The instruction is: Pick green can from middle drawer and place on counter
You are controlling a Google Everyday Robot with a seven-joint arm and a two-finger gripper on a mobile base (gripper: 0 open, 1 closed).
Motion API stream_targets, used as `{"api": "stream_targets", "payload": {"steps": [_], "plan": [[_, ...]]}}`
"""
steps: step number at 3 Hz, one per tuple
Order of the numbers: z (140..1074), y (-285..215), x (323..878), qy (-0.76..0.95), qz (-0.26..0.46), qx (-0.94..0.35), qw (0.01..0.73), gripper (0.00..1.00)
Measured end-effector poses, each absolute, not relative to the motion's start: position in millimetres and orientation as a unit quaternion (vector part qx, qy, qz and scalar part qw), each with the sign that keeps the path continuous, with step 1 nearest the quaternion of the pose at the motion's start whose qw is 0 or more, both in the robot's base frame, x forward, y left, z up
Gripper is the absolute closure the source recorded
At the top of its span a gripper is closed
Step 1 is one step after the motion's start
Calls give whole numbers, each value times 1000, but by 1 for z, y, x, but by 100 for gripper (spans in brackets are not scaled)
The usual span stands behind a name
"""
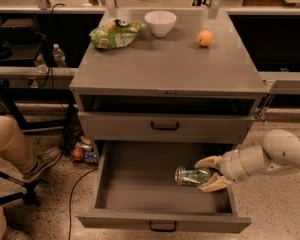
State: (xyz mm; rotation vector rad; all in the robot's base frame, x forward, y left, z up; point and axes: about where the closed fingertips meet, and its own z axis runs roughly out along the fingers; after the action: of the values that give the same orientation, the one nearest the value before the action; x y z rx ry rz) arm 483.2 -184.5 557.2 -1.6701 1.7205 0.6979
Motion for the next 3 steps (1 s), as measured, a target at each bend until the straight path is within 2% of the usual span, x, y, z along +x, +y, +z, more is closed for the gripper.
{"api": "stream_targets", "payload": {"steps": [2, 3], "plan": [[663, -219, 501, 685, 196, -622, 324, 100], [663, -219, 501, 685, 197, -622, 324, 100]]}}
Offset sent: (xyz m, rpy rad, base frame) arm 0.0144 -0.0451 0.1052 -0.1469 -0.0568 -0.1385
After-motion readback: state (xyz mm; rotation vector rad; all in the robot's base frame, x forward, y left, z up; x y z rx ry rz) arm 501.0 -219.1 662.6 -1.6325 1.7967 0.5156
